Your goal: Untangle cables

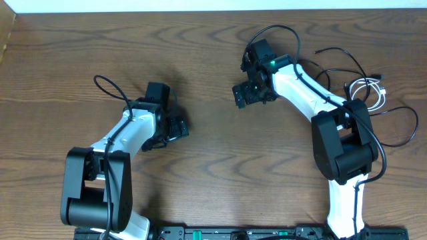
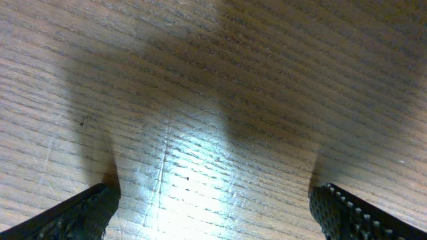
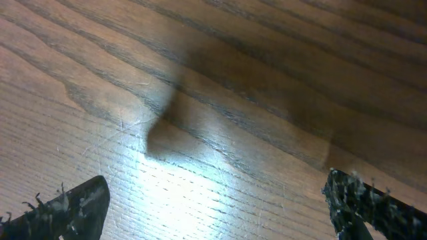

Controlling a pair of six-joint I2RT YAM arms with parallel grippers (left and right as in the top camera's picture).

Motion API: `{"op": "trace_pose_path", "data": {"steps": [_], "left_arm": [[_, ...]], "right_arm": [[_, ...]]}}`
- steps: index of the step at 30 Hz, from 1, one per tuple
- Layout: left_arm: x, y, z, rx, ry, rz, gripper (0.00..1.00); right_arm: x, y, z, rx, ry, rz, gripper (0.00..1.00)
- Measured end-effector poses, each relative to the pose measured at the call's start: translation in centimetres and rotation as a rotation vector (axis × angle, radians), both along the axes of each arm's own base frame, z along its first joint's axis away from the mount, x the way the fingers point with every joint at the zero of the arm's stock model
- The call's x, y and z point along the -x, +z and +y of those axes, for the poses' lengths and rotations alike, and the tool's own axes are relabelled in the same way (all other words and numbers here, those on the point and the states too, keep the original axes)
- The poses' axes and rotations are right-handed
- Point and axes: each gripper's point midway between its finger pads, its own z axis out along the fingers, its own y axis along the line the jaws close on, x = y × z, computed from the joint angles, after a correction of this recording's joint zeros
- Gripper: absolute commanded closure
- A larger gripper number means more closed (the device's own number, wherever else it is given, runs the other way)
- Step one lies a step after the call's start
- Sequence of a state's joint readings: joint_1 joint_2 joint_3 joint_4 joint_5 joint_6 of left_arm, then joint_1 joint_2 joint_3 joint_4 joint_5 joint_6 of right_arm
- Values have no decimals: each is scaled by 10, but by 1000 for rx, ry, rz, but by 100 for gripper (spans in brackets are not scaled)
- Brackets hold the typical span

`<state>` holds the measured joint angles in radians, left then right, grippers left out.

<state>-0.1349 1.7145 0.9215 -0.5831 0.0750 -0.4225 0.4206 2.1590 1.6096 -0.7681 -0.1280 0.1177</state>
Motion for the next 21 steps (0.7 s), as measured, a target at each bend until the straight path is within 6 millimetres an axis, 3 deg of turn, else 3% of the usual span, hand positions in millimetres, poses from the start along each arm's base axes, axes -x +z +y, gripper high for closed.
{"op": "trace_pose_path", "data": {"steps": [2,4,6,7,21], "left_arm": [[0,0,0,0,0,0,2],[0,0,0,0,0,0,2],[0,0,0,0,0,0,2],[0,0,0,0,0,0,2],[0,0,0,0,0,0,2]], "right_arm": [[0,0,0,0,0,2,18],[3,-1,-1,2,2,14,27],[9,-2,-2,3,2,41,22],[11,-2,-2,4,2,50,1],[11,13,-1,-12,4,29,1]]}}
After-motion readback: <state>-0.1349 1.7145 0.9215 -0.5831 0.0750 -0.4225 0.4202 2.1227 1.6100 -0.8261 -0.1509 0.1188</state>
